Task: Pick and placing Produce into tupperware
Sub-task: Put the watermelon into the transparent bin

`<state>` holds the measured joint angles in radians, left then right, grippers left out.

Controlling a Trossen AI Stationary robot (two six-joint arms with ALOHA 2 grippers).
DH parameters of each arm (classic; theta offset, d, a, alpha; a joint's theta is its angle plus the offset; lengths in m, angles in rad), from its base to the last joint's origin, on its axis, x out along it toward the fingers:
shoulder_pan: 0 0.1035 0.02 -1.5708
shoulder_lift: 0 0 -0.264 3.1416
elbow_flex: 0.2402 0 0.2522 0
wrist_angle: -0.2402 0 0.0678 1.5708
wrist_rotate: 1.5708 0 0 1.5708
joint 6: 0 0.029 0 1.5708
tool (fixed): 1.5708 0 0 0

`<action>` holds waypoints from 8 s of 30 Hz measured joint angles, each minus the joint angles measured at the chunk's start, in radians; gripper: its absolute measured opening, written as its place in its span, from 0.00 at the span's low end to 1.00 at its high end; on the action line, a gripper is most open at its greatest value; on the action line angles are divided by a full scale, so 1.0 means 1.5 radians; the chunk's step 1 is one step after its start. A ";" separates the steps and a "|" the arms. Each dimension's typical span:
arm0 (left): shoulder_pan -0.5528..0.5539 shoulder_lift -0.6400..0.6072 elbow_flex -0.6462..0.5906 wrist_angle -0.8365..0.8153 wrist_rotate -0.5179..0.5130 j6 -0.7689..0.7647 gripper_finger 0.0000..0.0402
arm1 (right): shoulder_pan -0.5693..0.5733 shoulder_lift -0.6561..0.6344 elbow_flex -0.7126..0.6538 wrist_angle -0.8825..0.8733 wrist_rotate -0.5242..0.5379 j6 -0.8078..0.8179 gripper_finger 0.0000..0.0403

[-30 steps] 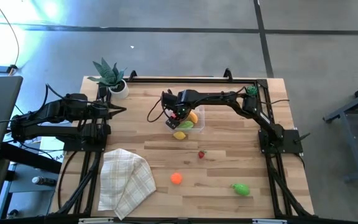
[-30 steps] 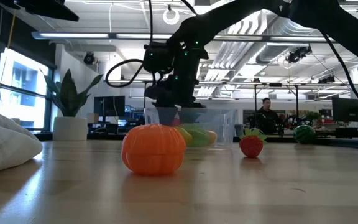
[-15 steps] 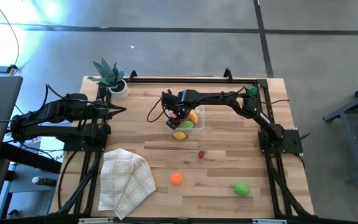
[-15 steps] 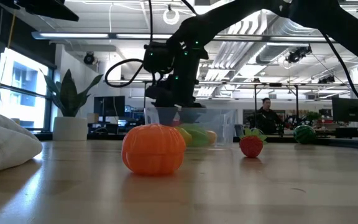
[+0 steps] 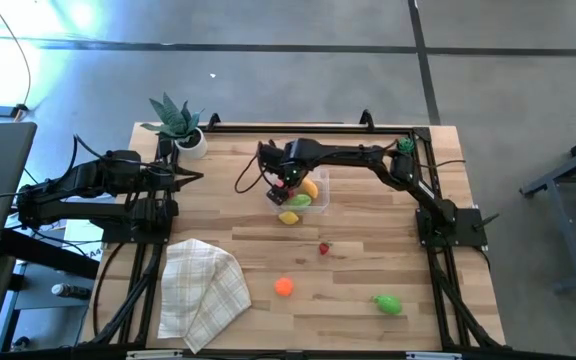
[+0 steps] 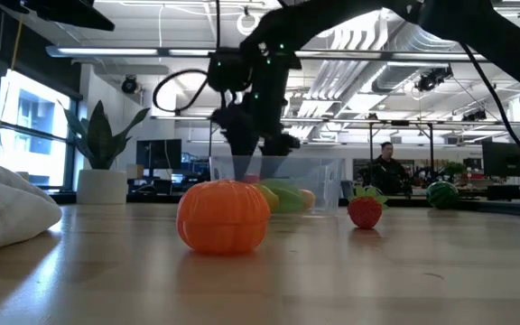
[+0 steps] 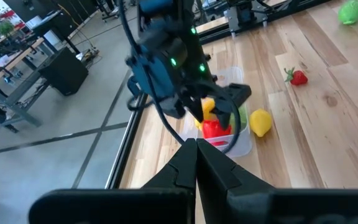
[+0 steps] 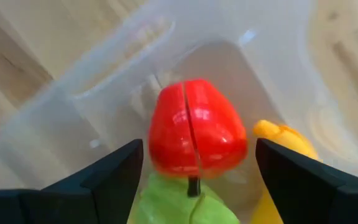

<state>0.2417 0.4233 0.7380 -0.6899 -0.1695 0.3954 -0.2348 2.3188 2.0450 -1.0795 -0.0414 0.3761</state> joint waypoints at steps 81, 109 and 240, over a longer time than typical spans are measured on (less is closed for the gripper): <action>0.000 0.000 0.000 0.000 0.000 0.000 0.00 | -0.140 -0.752 -0.589 0.046 0.382 0.273 0.75; 0.000 0.000 0.000 0.000 0.000 0.000 0.00 | -0.408 -0.581 -0.588 0.072 0.178 0.713 0.75; 0.000 0.000 0.000 0.000 0.000 0.000 0.00 | -0.567 -0.355 -0.634 0.066 0.267 0.897 0.89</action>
<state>0.2417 0.4235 0.7376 -0.6899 -0.1692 0.3954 -1.0855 1.7870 1.0939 -0.9811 0.3595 1.7212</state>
